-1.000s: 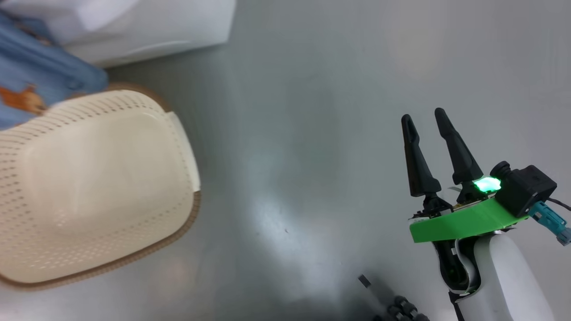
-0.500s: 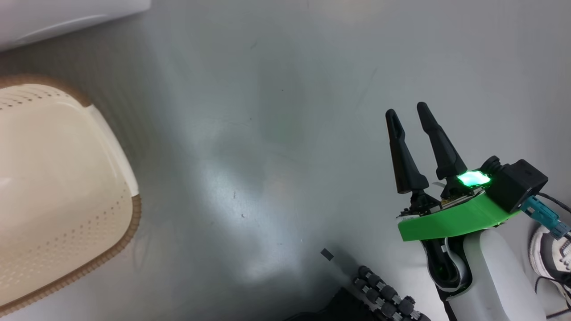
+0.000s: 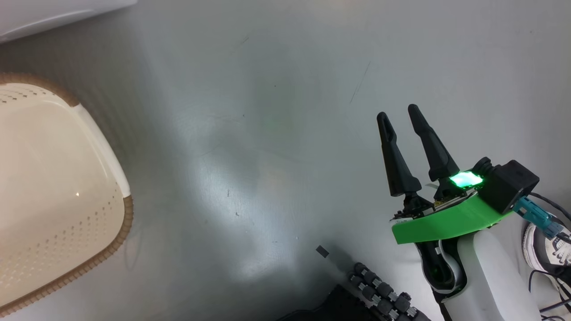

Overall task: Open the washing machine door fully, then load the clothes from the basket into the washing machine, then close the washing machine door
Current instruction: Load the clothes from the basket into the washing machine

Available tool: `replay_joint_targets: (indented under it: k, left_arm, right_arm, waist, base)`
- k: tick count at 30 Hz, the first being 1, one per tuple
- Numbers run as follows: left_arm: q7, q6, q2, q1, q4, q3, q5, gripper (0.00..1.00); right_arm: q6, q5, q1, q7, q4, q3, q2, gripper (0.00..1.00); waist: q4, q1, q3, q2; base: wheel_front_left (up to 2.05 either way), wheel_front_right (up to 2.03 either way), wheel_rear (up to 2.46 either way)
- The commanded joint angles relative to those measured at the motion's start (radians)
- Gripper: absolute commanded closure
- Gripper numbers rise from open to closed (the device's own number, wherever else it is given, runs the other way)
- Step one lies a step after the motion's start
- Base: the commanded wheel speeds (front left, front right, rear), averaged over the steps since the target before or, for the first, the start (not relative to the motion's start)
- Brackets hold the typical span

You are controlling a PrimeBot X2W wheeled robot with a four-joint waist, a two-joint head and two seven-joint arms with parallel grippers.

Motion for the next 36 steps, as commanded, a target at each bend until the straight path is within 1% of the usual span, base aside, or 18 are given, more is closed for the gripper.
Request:
replay_joint_targets:
  k: [1,4,5,6,14,19,27,30,36]
  left_arm:
    - [0.003,-0.004,0.036,-0.008,-0.012,-0.001,0.006,1.00]
    - [0.010,-0.005,0.028,-0.011,0.024,-0.024,0.007,1.00]
    - [0.010,-0.006,0.027,-0.013,0.033,-0.033,0.010,0.62]
    - [0.009,-0.006,0.027,-0.017,0.040,-0.040,0.012,0.00]
    - [0.005,-0.007,0.015,-0.025,0.067,-0.089,-0.024,0.00]
    - [-0.007,-0.007,0.000,0.006,0.059,-0.117,-0.059,0.00]
    - [-0.015,-0.007,-0.029,0.091,0.033,-0.153,-0.122,0.00]
    - [-0.016,-0.007,-0.041,0.141,0.002,-0.170,-0.141,0.00]
    - [-0.016,-0.007,-0.065,0.279,-0.071,-0.168,-0.171,0.00]
  right_arm:
    - [0.002,-0.001,0.020,-0.005,-0.016,0.020,-0.004,0.00]
    - [0.002,-0.003,0.019,-0.005,-0.015,0.019,-0.004,0.00]
    - [0.002,-0.005,0.018,-0.005,-0.014,0.019,-0.004,0.00]
    - [0.002,-0.006,0.017,-0.005,-0.014,0.018,-0.004,0.00]
    - [0.002,-0.006,0.002,-0.005,-0.014,0.012,-0.004,0.00]
    - [0.002,-0.019,-0.002,-0.005,-0.009,-0.005,-0.004,0.00]
    - [0.002,-0.065,-0.009,-0.005,-0.011,-0.041,-0.004,0.00]
    - [0.002,-0.085,-0.003,-0.005,-0.009,-0.058,-0.004,0.00]
    - [0.002,-0.126,0.005,-0.005,-0.003,-0.079,-0.004,0.00]
  waist:
    - [0.001,0.0000,-0.001,-0.0001]
    - [0.001,0.0000,-0.003,-0.0001]
    - [0.001,0.0000,-0.003,-0.0001]
    - [0.001,0.0000,-0.003,-0.0001]
    - [0.006,0.0000,-0.006,-0.0001]
    - [0.029,0.0000,-0.029,-0.0001]
    - [0.085,0.0000,-0.078,-0.0001]
    - [0.115,0.0000,-0.100,-0.0001]
    - [0.174,0.0000,-0.154,-0.0001]
  base:
    - [0.00,0.00,0.00]
    - [0.00,0.00,0.00]
    - [0.00,0.00,0.00]
    - [0.00,0.00,0.00]
    - [0.00,0.00,0.00]
    - [0.00,0.00,0.00]
    - [0.00,0.00,0.00]
    - [0.00,0.00,0.00]
    - [0.00,0.00,0.00]
